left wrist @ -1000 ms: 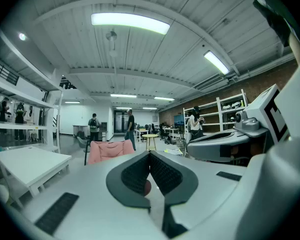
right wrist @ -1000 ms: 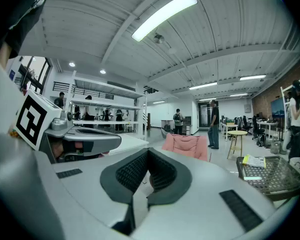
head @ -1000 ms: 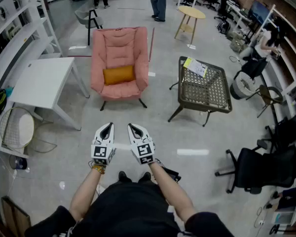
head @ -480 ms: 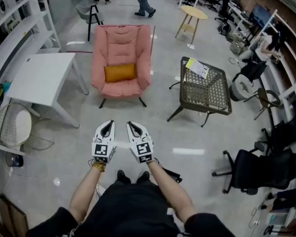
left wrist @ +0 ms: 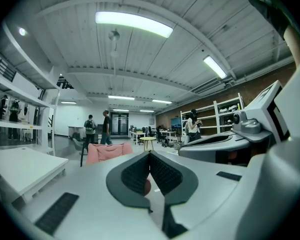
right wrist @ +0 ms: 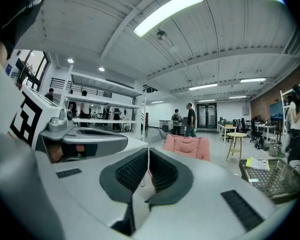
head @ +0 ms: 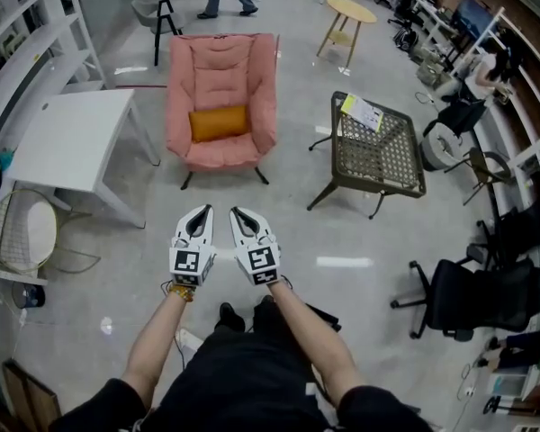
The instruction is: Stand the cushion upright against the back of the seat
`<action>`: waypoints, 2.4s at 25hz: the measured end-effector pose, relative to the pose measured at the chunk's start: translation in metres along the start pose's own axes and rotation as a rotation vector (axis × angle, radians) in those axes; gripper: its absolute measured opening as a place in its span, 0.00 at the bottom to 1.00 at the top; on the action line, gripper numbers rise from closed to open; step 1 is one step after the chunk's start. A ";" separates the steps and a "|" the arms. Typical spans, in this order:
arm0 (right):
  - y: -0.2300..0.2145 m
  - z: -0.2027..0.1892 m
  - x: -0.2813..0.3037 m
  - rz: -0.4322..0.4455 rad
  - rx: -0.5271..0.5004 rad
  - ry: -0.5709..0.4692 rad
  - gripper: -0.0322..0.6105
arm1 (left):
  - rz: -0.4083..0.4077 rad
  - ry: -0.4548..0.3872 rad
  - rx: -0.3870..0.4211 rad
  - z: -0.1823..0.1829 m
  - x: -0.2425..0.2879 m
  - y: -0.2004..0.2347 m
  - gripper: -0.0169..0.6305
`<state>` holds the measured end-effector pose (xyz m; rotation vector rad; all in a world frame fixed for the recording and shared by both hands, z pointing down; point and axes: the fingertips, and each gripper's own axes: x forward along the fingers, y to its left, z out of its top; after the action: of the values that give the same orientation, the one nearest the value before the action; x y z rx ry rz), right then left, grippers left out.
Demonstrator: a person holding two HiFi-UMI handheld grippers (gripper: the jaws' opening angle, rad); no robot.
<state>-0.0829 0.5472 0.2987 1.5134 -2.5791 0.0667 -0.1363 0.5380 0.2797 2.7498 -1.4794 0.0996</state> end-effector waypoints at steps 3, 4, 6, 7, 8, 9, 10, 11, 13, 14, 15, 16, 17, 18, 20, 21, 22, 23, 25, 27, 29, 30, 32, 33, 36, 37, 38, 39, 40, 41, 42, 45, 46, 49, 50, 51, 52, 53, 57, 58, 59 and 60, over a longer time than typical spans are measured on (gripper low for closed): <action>-0.009 -0.002 0.007 0.000 0.011 -0.010 0.07 | 0.018 0.030 -0.006 -0.004 0.012 0.006 0.05; -0.013 -0.004 0.011 0.001 0.011 -0.014 0.07 | 0.025 0.037 -0.001 -0.007 0.016 0.009 0.05; -0.023 -0.005 0.021 0.009 0.012 -0.017 0.07 | 0.035 0.038 0.012 -0.010 0.031 0.016 0.05; -0.028 -0.004 0.026 0.015 0.018 -0.017 0.08 | 0.039 0.039 0.017 -0.009 0.039 0.019 0.05; -0.034 -0.003 0.031 0.020 0.027 -0.016 0.07 | 0.043 0.040 0.019 -0.011 0.048 0.021 0.05; -0.041 -0.003 0.036 0.025 0.038 -0.017 0.07 | 0.044 0.042 0.021 -0.014 0.056 0.022 0.05; -0.049 -0.003 0.041 0.030 0.050 -0.019 0.07 | 0.044 0.045 0.026 -0.015 0.065 0.022 0.05; -0.058 -0.002 0.046 0.034 0.062 -0.024 0.07 | 0.042 0.053 0.033 -0.014 0.074 0.021 0.05; -0.076 0.000 0.057 0.043 0.079 -0.033 0.07 | 0.043 0.073 0.051 -0.010 0.095 0.018 0.05; -0.085 0.001 0.063 0.048 0.084 -0.036 0.07 | 0.045 0.080 0.060 -0.009 0.105 0.018 0.05; -0.095 0.001 0.068 0.054 0.086 -0.040 0.07 | 0.047 0.084 0.068 -0.008 0.115 0.016 0.05; -0.104 0.001 0.072 0.059 0.088 -0.043 0.07 | 0.050 0.085 0.074 -0.006 0.124 0.015 0.05; -0.113 0.002 0.076 0.066 0.091 -0.045 0.07 | 0.053 0.085 0.080 -0.003 0.133 0.014 0.05; -0.122 0.002 0.080 0.072 0.096 -0.045 0.07 | 0.058 0.083 0.085 0.000 0.142 0.014 0.05; -0.137 0.002 0.091 0.082 0.100 -0.041 0.07 | 0.074 0.081 0.091 0.005 0.158 0.017 0.05; -0.142 0.002 0.096 0.086 0.103 -0.037 0.08 | 0.081 0.082 0.092 0.005 0.164 0.020 0.05; -0.146 0.001 0.102 0.089 0.106 -0.033 0.07 | 0.084 0.084 0.089 0.005 0.169 0.024 0.05; -0.149 0.000 0.108 0.093 0.109 -0.029 0.08 | 0.085 0.087 0.088 0.003 0.174 0.028 0.05; -0.153 -0.001 0.121 0.101 0.110 -0.024 0.08 | 0.087 0.090 0.089 0.000 0.184 0.038 0.05; -0.155 -0.003 0.138 0.108 0.108 -0.018 0.08 | 0.087 0.094 0.088 -0.004 0.194 0.052 0.05; -0.156 -0.002 0.158 0.109 0.105 -0.008 0.08 | 0.084 0.097 0.084 -0.006 0.206 0.070 0.05; -0.157 -0.001 0.170 0.105 0.102 -0.003 0.07 | 0.081 0.096 0.082 -0.007 0.213 0.080 0.05; -0.158 0.002 0.194 0.092 0.095 0.010 0.08 | 0.071 0.095 0.078 -0.008 0.226 0.103 0.05; -0.158 0.003 0.206 0.084 0.092 0.018 0.08 | 0.065 0.095 0.075 -0.008 0.233 0.114 0.05; -0.158 0.008 0.243 0.059 0.089 0.034 0.08 | 0.044 0.089 0.064 -0.009 0.250 0.147 0.05; -0.158 0.010 0.255 0.049 0.090 0.037 0.08 | 0.036 0.086 0.058 -0.009 0.255 0.158 0.05; -0.157 0.012 0.267 0.041 0.093 0.040 0.08 | 0.027 0.085 0.052 -0.009 0.260 0.168 0.05; -0.155 0.015 0.278 0.034 0.094 0.042 0.08 | 0.018 0.084 0.047 -0.010 0.263 0.177 0.05; -0.153 0.018 0.288 0.030 0.095 0.042 0.08 | 0.009 0.084 0.046 -0.010 0.266 0.186 0.05; -0.151 0.021 0.298 0.025 0.096 0.042 0.08 | 0.000 0.083 0.047 -0.010 0.270 0.195 0.05; -0.151 0.023 0.308 0.019 0.100 0.042 0.08 | -0.007 0.083 0.047 -0.011 0.275 0.205 0.05; -0.156 0.024 0.330 -0.002 0.118 0.055 0.08 | -0.019 0.092 0.040 -0.016 0.291 0.226 0.05; -0.160 0.023 0.335 -0.005 0.123 0.061 0.08 | -0.022 0.096 0.038 -0.018 0.296 0.230 0.05; -0.173 0.018 0.354 -0.004 0.133 0.074 0.08 | -0.025 0.100 0.042 -0.020 0.318 0.243 0.05; -0.178 0.016 0.361 -0.002 0.138 0.078 0.08 | -0.024 0.103 0.044 -0.021 0.328 0.248 0.05; -0.184 0.013 0.369 0.002 0.144 0.083 0.08 | -0.023 0.108 0.046 -0.023 0.338 0.253 0.05; -0.190 0.009 0.377 0.007 0.151 0.088 0.08 | -0.022 0.115 0.050 -0.025 0.348 0.256 0.05; -0.197 0.005 0.386 0.013 0.158 0.093 0.08 | -0.022 0.123 0.056 -0.027 0.361 0.259 0.05; -0.231 -0.010 0.429 0.039 0.194 0.094 0.08 | -0.017 0.155 0.088 -0.037 0.414 0.271 0.05; -0.239 -0.011 0.440 0.044 0.203 0.094 0.08 | -0.007 0.167 0.084 -0.039 0.426 0.276 0.05; -0.248 -0.012 0.450 0.050 0.212 0.094 0.08 | 0.005 0.181 0.075 -0.041 0.437 0.280 0.05; -0.256 -0.013 0.460 0.057 0.219 0.095 0.08 | 0.015 0.195 0.066 -0.044 0.448 0.284 0.05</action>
<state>-0.0792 0.0257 0.3716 1.4630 -2.6092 0.4306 -0.1292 0.0107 0.3483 2.6872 -1.4701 0.4123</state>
